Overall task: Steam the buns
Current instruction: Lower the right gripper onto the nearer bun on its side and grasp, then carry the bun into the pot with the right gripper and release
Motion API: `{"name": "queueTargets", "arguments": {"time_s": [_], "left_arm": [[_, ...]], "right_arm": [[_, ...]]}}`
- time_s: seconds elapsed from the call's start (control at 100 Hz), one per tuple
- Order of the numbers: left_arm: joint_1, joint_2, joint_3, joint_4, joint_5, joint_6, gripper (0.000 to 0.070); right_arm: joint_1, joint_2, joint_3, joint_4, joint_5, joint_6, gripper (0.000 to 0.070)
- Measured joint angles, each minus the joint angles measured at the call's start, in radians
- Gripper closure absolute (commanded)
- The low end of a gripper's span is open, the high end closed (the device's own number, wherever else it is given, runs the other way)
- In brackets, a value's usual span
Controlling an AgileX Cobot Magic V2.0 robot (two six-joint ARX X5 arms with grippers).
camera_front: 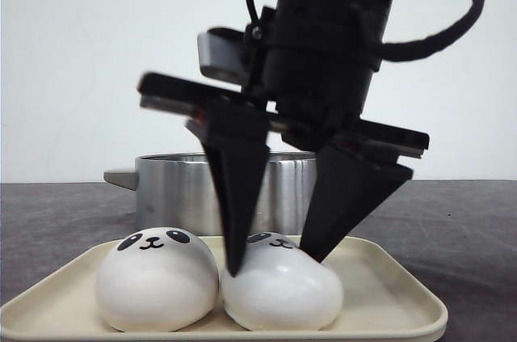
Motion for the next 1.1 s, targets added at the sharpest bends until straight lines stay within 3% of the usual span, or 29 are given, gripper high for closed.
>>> {"name": "queueTargets", "arguments": {"time_s": [0.19, 0.33, 0.41, 0.55, 0.74, 0.92, 1.1], "left_arm": [[0.000, 0.000, 0.000, 0.003, 0.000, 0.003, 0.0188], [0.000, -0.003, 0.000, 0.003, 0.000, 0.003, 0.0188], [0.000, -0.006, 0.000, 0.003, 0.000, 0.003, 0.0188], [0.000, -0.007, 0.000, 0.005, 0.000, 0.004, 0.0188], [0.000, -0.011, 0.000, 0.006, 0.000, 0.008, 0.0188], [0.000, -0.011, 0.000, 0.006, 0.000, 0.008, 0.0188], [0.000, -0.011, 0.000, 0.005, 0.000, 0.008, 0.0188]], "right_arm": [[0.003, 0.000, 0.005, -0.022, 0.053, -0.029, 0.0689], [0.006, -0.076, 0.042, -0.145, 0.112, -0.066, 0.0690], [0.006, -0.164, 0.130, -0.184, 0.158, -0.096, 0.0692], [-0.016, -0.267, 0.386, -0.139, 0.233, -0.185, 0.0694], [-0.171, -0.182, 0.613, -0.140, 0.187, -0.322, 0.0693], [-0.303, 0.013, 0.616, -0.154, 0.053, -0.375, 0.0694], [-0.348, 0.229, 0.616, -0.143, 0.050, -0.411, 0.0693]]}}
